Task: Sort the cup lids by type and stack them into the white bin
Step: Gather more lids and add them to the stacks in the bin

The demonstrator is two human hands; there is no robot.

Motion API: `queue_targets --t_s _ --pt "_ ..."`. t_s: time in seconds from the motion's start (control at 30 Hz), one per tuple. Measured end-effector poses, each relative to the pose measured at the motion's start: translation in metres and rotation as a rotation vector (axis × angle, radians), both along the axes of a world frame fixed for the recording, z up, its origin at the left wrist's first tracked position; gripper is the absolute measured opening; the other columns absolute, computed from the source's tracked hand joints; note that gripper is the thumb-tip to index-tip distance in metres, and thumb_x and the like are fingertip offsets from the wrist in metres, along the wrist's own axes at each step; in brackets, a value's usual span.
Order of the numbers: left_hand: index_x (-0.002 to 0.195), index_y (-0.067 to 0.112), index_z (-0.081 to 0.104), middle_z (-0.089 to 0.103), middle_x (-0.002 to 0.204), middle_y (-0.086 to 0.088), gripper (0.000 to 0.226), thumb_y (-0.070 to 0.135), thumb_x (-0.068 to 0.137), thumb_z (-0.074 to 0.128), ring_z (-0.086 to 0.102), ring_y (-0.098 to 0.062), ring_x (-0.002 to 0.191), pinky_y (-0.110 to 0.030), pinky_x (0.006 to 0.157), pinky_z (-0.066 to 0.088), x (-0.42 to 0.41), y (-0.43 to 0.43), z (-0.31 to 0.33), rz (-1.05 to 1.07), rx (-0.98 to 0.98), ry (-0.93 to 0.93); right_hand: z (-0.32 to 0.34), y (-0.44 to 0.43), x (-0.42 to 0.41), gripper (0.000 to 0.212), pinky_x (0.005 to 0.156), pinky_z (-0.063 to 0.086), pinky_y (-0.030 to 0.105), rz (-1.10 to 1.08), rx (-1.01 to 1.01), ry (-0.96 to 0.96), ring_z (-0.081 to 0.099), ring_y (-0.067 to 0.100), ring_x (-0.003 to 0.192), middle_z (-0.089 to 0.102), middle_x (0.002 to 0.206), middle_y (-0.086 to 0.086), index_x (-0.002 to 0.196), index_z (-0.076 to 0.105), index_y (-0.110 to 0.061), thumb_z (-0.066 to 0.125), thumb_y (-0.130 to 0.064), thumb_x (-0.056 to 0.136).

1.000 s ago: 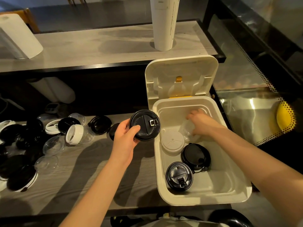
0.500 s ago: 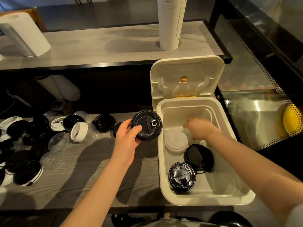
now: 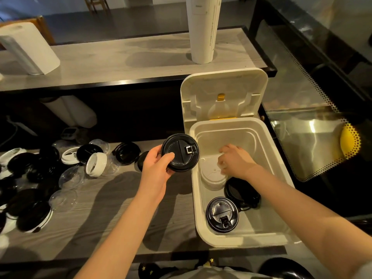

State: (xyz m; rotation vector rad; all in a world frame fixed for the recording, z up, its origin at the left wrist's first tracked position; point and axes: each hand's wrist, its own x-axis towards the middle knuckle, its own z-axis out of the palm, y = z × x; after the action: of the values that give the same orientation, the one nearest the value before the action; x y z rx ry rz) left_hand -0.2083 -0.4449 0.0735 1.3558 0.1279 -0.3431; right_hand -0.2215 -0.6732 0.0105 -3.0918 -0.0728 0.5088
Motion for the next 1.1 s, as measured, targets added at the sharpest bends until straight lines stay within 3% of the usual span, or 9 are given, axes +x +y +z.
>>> queue_targets --t_s 0.13,0.27,0.53,0.63,0.73,0.8,0.83,0.97,1.1 --pt "0.115 0.009 0.056 0.065 0.104 -0.006 0.027 0.001 0.090 0.050 0.062 -0.017 0.092 -0.031 0.074 0.051 -0.004 0.001 0.003 -0.007 0.005 -0.010 -0.001 0.004 -0.004 0.042 0.102 0.034 0.034 -0.032 -0.021 -0.058 0.037 0.020 0.127 0.044 0.137 0.000 0.119 0.060 -0.018 0.064 -0.039 0.082" --pt "0.114 0.011 0.056 0.065 0.104 -0.006 0.026 0.001 0.090 0.050 0.062 -0.016 0.094 -0.030 0.075 0.051 -0.006 0.004 0.002 -0.001 0.012 -0.005 -0.008 0.002 -0.013 0.057 0.114 0.020 0.042 -0.068 -0.078 0.012 0.016 0.023 0.142 0.029 0.150 0.003 0.130 0.054 -0.015 0.061 -0.048 0.084" --pt "0.114 0.013 0.056 0.065 0.105 -0.004 0.026 0.003 0.090 0.051 0.063 -0.014 0.092 -0.020 0.063 0.052 -0.008 -0.005 0.001 -0.028 0.003 -0.006 -0.005 0.009 -0.014 0.056 0.116 0.010 0.050 -0.069 -0.164 0.066 0.005 0.027 0.145 0.020 0.154 0.007 0.131 0.054 -0.016 0.053 -0.053 0.088" --pt "0.121 0.013 0.053 0.065 0.107 -0.004 0.031 0.004 0.091 0.053 0.064 -0.016 0.097 -0.021 0.064 0.052 -0.006 -0.009 0.005 -0.067 0.069 -0.058 0.013 0.011 -0.015 0.055 0.116 0.009 0.043 -0.147 0.108 -0.055 0.008 0.023 0.145 0.020 0.155 0.006 0.139 0.043 -0.018 0.051 -0.045 0.092" --pt "0.121 0.016 0.052 0.066 0.109 -0.005 0.034 0.006 0.089 0.058 0.064 -0.017 0.100 -0.028 0.078 0.054 -0.001 -0.018 0.009 -0.113 0.172 -0.114 0.045 0.014 -0.020 0.039 0.107 0.035 0.036 -0.385 0.755 -0.375 0.046 0.020 0.126 0.053 0.132 0.003 0.131 0.053 -0.017 0.053 -0.030 0.094" --pt "0.117 0.018 0.052 0.068 0.106 -0.004 0.032 0.007 0.088 0.059 0.065 -0.017 0.098 -0.030 0.081 0.054 0.002 -0.027 0.014 -0.154 0.227 -0.139 0.068 0.016 -0.027 0.032 0.092 0.050 0.031 -0.473 1.158 -0.358 0.060 0.014 0.105 0.062 0.113 -0.002 0.126 0.057 -0.019 0.054 -0.027 0.094" --pt "0.115 0.018 0.051 0.068 0.103 -0.004 0.031 0.006 0.088 0.060 0.066 -0.017 0.096 -0.031 0.081 0.054 0.003 -0.032 0.016 -0.175 0.237 -0.148 0.076 0.016 -0.031 0.032 0.085 0.053 0.030 -0.475 1.249 -0.302 0.062 0.012 0.098 0.062 0.108 -0.004 0.126 0.056 -0.021 0.055 -0.026 0.094" --pt "0.114 0.017 0.050 0.070 0.093 0.001 0.032 0.004 0.087 0.061 0.069 -0.010 0.084 -0.023 0.070 0.055 0.002 -0.045 0.020 -0.262 0.244 -0.188 0.082 0.009 -0.041 0.043 0.077 0.057 0.033 -0.508 1.265 -0.163 0.064 0.016 0.085 0.057 0.103 0.000 0.124 0.056 -0.018 0.069 -0.016 0.084" --pt "0.115 0.017 0.050 0.070 0.095 -0.002 0.034 0.004 0.086 0.063 0.070 -0.014 0.084 -0.022 0.068 0.055 -0.006 -0.049 0.014 -0.374 0.259 -0.184 0.075 -0.005 -0.052 0.029 0.079 0.056 0.033 -0.572 1.372 -0.048 0.065 0.017 0.085 0.060 0.097 0.000 0.111 0.059 -0.016 0.067 -0.010 0.084"
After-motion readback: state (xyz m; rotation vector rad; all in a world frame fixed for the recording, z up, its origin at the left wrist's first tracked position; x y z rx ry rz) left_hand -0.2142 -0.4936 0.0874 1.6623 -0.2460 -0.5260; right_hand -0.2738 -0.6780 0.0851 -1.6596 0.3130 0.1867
